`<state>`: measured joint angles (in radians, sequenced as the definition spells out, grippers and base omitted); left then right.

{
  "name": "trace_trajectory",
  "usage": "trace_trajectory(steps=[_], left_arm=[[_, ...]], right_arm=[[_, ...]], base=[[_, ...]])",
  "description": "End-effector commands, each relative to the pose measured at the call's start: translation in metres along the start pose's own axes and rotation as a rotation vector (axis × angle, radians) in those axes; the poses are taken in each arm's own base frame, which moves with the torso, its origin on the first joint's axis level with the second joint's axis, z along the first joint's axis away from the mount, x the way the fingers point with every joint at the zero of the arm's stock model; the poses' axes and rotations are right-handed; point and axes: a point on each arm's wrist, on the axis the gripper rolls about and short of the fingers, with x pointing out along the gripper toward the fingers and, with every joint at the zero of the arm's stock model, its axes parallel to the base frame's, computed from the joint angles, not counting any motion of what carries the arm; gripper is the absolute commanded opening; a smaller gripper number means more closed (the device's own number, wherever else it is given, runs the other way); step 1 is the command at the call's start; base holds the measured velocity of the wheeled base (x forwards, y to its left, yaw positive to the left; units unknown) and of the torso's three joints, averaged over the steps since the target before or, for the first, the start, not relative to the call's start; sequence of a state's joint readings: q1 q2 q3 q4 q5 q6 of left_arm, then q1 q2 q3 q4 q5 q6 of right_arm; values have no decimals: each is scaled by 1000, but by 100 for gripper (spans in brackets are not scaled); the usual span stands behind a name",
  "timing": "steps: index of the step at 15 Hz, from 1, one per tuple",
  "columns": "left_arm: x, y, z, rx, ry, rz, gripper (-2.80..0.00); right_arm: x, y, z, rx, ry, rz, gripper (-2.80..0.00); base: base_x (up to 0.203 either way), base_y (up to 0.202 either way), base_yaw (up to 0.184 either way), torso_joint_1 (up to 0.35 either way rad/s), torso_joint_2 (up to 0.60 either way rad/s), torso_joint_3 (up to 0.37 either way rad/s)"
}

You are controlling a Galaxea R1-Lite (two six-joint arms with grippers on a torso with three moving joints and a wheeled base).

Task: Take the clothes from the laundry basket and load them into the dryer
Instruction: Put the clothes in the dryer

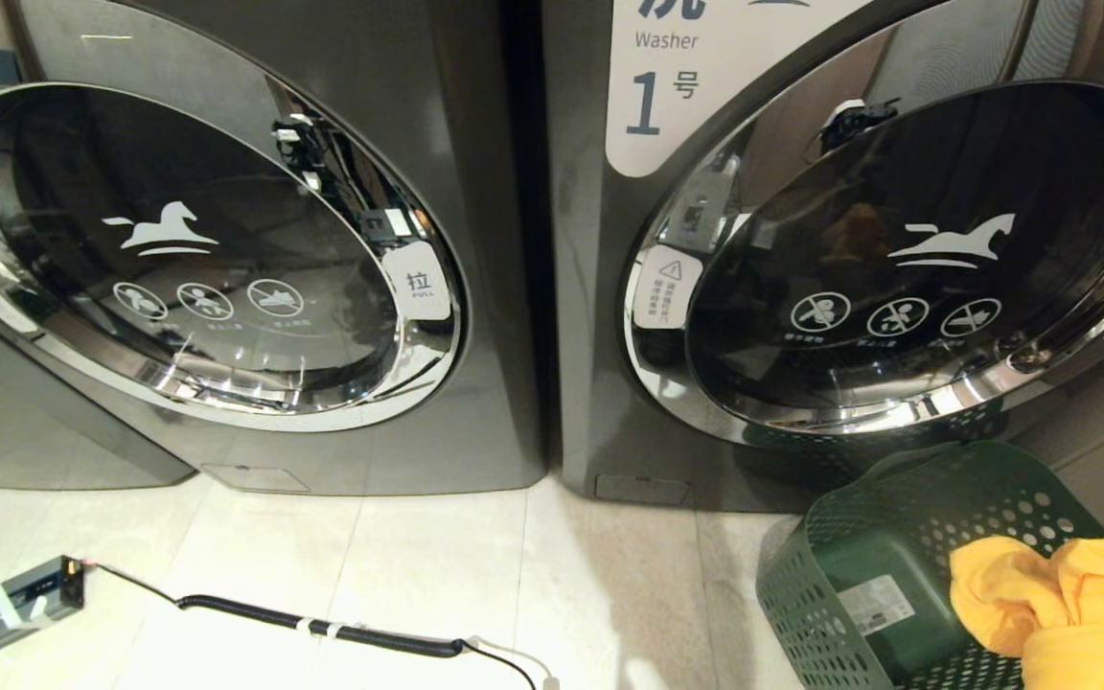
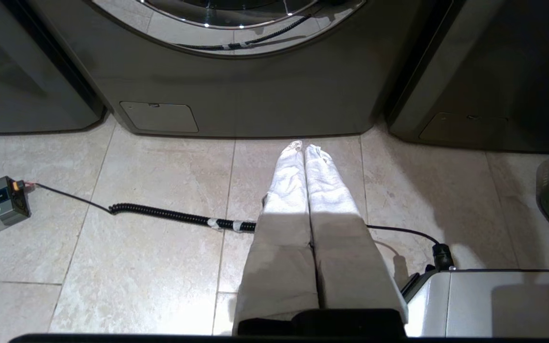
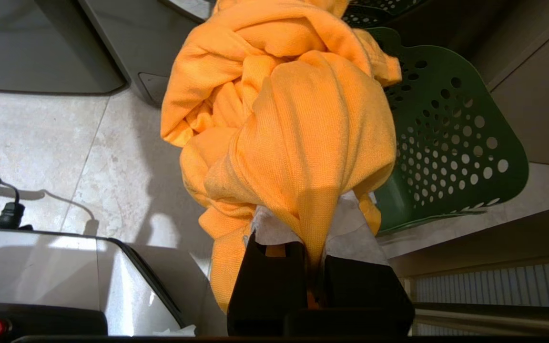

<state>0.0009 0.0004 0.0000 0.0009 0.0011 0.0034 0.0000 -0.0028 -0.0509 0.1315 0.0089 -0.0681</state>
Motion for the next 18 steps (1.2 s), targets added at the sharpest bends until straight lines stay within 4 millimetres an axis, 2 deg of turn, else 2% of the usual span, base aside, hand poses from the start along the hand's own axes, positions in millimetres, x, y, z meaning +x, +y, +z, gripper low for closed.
trace_trajectory(steps=[1,18], left_arm=[[0,0,0,0,1,1,-280],[0,0,0,0,2,0,-280]], right_arm=[[0,0,0,-1,2,2,-280],[1,0,0,-1,-10,1,-280]], base=[[1,83,-6,3,7,12],[0,192,-2,2,3,3]])
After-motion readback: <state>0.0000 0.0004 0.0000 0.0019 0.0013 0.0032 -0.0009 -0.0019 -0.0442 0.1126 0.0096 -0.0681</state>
